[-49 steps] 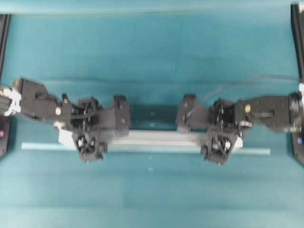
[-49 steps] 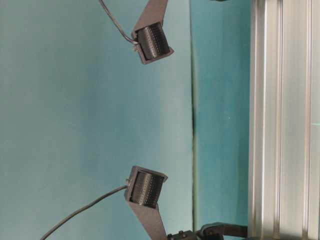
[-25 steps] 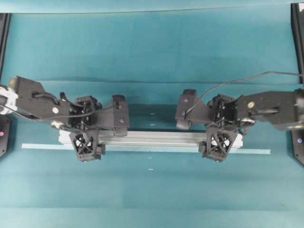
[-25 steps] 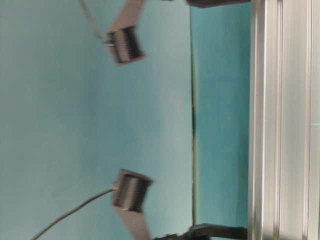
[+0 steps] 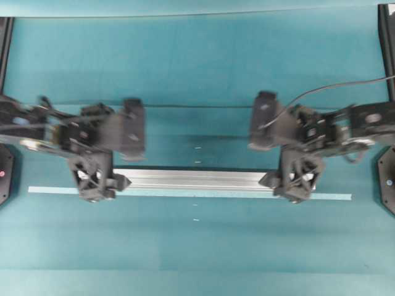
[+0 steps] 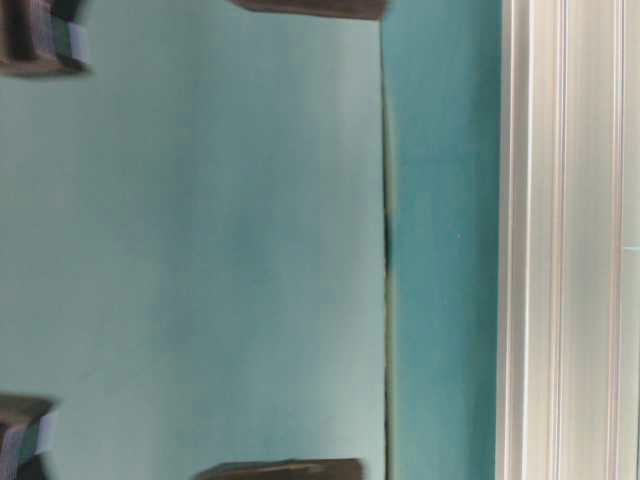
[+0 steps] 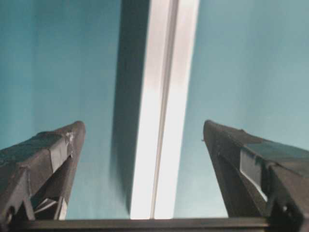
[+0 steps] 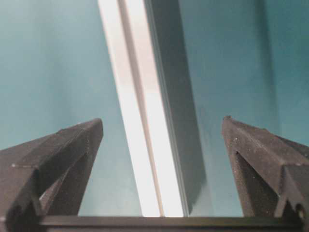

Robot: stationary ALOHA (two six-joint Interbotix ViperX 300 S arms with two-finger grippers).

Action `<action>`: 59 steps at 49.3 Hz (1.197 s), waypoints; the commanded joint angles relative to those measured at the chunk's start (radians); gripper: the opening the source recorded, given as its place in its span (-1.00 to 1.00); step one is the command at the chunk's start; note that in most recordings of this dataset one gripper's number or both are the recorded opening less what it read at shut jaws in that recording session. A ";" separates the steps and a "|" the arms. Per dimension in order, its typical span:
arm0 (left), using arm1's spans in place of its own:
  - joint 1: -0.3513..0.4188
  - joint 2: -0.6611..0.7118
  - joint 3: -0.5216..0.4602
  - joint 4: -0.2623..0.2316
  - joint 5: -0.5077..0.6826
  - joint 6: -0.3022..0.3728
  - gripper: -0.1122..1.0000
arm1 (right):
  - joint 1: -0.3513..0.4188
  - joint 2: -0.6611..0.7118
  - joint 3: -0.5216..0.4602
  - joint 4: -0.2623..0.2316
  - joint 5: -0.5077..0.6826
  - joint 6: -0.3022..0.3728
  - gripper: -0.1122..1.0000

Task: Lift the metal rail with both hands and move it towards you.
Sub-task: 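Open both grippers and raise them off the rail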

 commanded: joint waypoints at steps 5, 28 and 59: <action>0.000 -0.095 -0.008 0.002 -0.008 0.000 0.95 | -0.002 -0.095 0.011 -0.008 -0.023 -0.003 0.98; 0.000 -0.272 0.067 0.002 -0.209 0.014 0.95 | -0.002 -0.341 0.141 -0.012 -0.216 -0.003 0.98; 0.000 -0.638 0.178 0.002 -0.359 0.006 0.95 | -0.002 -0.638 0.279 -0.012 -0.304 0.000 0.97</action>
